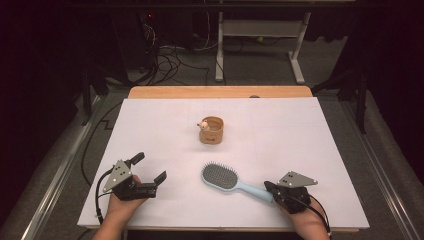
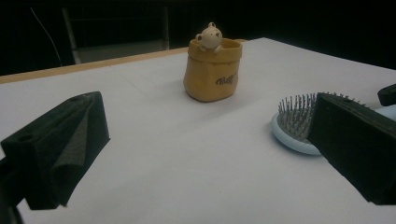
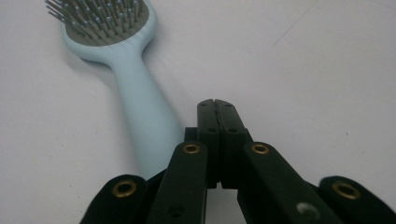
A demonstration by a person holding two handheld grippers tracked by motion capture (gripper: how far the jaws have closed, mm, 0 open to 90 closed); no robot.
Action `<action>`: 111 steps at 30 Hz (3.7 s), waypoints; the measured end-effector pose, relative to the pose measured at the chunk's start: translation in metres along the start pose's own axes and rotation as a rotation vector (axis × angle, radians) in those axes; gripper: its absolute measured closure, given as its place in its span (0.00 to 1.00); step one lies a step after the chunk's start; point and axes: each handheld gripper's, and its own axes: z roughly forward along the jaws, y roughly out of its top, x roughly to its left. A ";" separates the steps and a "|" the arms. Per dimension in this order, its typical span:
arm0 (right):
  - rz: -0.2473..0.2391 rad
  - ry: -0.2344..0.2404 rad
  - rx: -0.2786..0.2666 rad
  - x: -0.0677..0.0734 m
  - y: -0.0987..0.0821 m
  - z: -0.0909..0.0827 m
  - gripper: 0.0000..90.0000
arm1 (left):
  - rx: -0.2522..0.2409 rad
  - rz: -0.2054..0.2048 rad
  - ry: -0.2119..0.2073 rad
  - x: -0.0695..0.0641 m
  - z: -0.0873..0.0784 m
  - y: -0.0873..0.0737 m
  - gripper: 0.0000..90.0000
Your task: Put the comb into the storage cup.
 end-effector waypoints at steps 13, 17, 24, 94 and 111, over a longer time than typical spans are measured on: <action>-0.018 0.033 -0.003 0.008 -0.002 -0.001 1.00 | 0.021 -0.005 0.014 -0.001 0.000 0.001 0.00; 0.001 0.007 -0.077 0.003 0.000 -0.008 1.00 | 0.026 0.009 0.012 0.000 0.000 0.000 0.00; 0.076 -0.071 -0.171 -0.023 -0.006 -0.019 1.00 | 0.024 0.018 -0.001 -0.001 -0.001 -0.002 0.00; 0.126 -0.122 -0.129 -0.054 0.008 -0.007 0.01 | 0.036 -0.033 -0.004 -0.004 -0.003 -0.003 0.00; 0.049 -0.043 0.098 -0.054 0.004 0.005 0.01 | 0.047 -0.010 -0.012 -0.003 -0.004 -0.005 0.00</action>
